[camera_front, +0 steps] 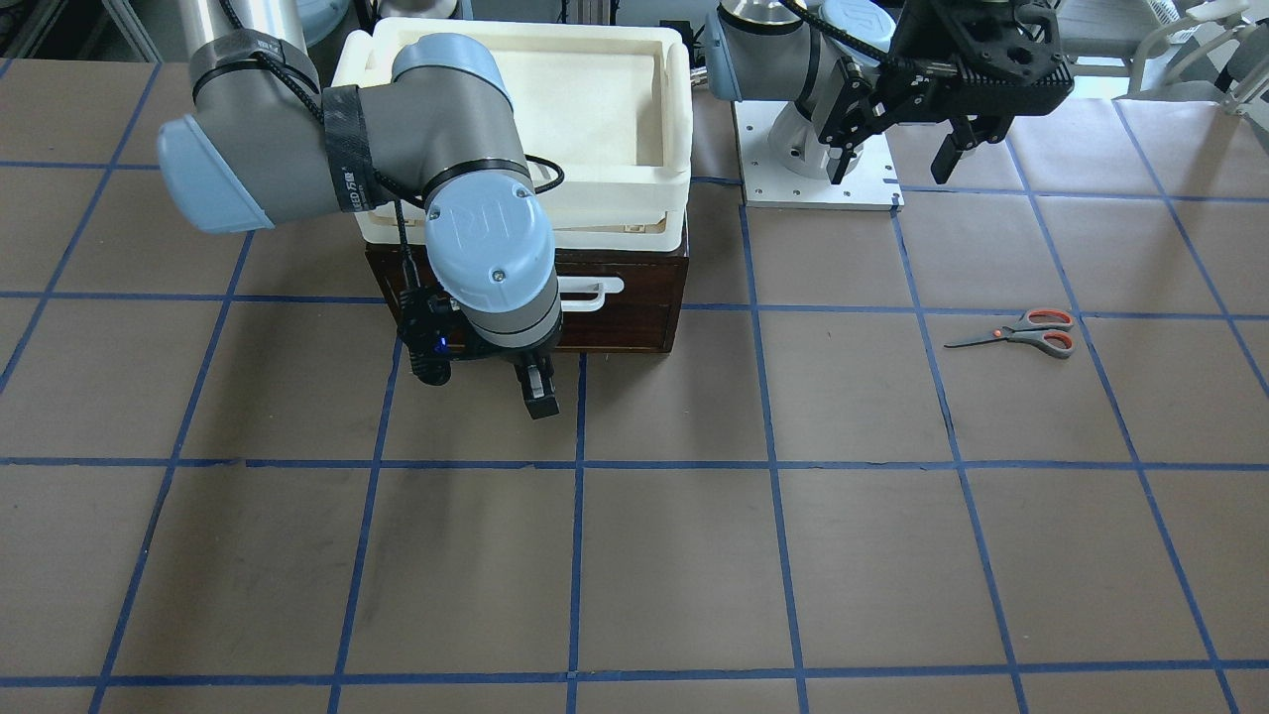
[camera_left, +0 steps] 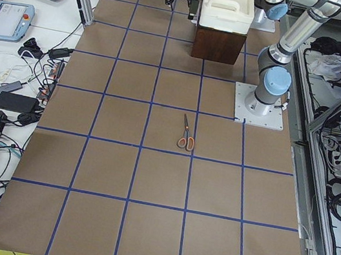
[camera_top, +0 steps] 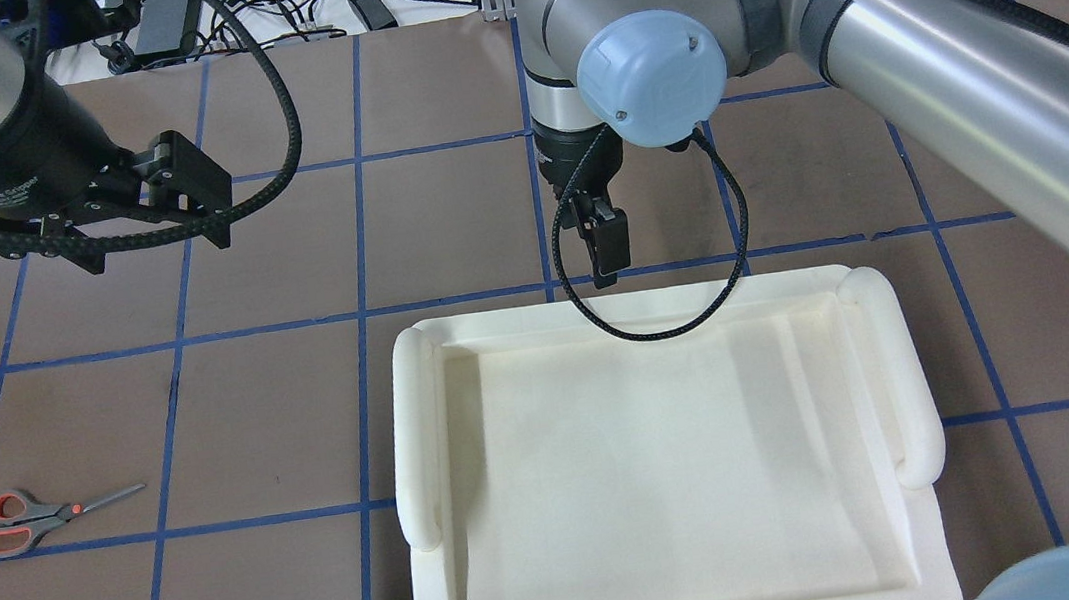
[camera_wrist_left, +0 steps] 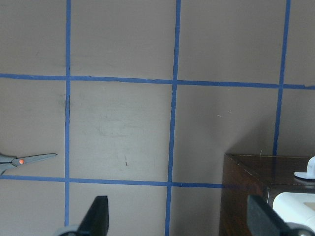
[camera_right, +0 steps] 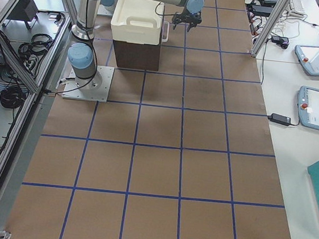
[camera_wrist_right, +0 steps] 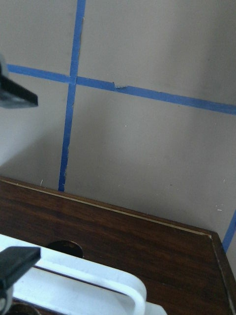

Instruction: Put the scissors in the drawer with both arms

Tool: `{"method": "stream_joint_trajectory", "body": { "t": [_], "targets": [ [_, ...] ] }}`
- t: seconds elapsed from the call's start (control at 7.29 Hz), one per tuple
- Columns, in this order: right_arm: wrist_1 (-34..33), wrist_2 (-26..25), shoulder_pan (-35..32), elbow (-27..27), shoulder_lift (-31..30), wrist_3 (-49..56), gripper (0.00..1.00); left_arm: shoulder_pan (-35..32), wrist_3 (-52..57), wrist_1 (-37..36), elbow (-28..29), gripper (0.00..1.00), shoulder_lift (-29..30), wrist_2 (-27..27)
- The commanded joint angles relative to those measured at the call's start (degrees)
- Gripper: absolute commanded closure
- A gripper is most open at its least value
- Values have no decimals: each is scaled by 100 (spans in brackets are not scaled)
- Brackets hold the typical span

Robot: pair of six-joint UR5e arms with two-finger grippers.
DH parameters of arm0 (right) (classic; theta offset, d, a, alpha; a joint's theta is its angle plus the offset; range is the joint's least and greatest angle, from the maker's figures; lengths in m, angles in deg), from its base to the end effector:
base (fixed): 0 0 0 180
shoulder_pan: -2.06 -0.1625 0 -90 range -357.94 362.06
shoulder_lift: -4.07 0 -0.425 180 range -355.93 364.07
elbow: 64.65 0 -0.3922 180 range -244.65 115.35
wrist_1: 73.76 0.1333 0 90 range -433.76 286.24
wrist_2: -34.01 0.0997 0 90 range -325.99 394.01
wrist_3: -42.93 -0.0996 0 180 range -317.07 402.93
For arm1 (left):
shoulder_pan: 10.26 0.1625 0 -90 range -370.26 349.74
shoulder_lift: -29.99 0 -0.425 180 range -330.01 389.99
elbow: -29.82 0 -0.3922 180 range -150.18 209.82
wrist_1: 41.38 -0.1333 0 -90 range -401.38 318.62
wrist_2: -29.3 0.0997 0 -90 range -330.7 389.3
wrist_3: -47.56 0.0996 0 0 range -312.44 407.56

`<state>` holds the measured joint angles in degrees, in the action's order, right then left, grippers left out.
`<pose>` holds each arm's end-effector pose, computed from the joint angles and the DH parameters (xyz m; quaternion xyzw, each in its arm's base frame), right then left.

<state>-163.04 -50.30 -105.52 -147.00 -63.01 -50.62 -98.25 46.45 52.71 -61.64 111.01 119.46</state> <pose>0.3215 -0.5406 0.3279 -0.6142 -0.7753 -0.1191 0.0868 -0.1179 -0.4324 0.5402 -0.0273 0.9992 -0.0299 0.0016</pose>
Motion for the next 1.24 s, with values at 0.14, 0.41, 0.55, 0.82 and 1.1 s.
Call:
{"method": "stream_joint_trajectory", "body": {
  "t": [0.14, 0.41, 0.55, 0.82, 1.1],
  "targets": [
    [244, 37, 0, -79, 11, -22, 0, 167, 1499, -48, -221, 0, -16, -16],
    [236, 37, 0, -220, 11, -49, 0, 928, 3204, -65, -975, 0, -25, 168],
    [244, 46, 0, -220, 11, -49, 0, 1350, 4084, -66, -1309, 2, -25, 473],
    [244, 46, 0, -290, 28, -49, 0, 2508, 6163, -302, -1637, 7, 97, 503],
    [314, 55, 0, -290, 63, -49, 0, 3889, 8460, -985, -2215, 5, 255, 494]
  ]
}}
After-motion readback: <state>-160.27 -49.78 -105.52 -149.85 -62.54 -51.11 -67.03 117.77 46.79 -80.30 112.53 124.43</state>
